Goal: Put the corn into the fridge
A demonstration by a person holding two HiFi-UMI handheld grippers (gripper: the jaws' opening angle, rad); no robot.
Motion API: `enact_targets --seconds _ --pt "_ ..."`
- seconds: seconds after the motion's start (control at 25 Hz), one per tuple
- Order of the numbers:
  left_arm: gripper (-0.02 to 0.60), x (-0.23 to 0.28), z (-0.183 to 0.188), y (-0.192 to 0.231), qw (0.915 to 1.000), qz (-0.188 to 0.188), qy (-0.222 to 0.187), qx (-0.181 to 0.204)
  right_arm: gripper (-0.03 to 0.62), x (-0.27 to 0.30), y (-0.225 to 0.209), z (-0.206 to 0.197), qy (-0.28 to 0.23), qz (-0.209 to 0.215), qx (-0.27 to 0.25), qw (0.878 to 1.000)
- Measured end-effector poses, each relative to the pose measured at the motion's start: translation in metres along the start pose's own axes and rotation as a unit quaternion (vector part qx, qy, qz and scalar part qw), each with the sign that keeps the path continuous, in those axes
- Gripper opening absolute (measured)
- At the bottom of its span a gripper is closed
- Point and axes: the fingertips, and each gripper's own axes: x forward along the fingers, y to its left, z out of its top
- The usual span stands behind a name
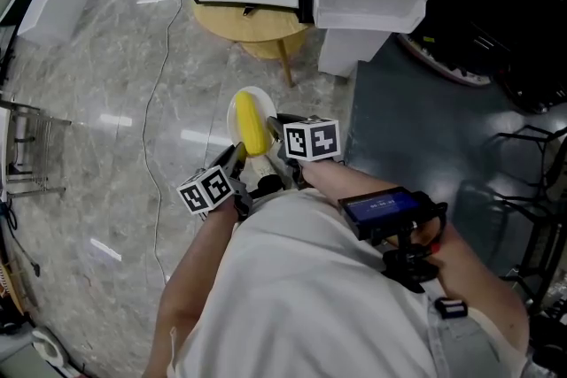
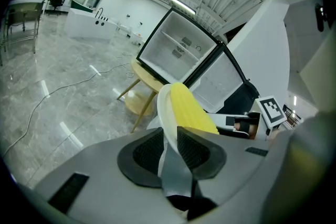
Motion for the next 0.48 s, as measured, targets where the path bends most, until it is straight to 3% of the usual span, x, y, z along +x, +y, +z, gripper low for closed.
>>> enact_targets --seconds 0.48 --pt "0.081 0.012 0.037 0.021 0.9999 -0.008 0.005 0.010 0.055 0.032 0.004 0.025 -0.005 -0.016 0.010 1.000"
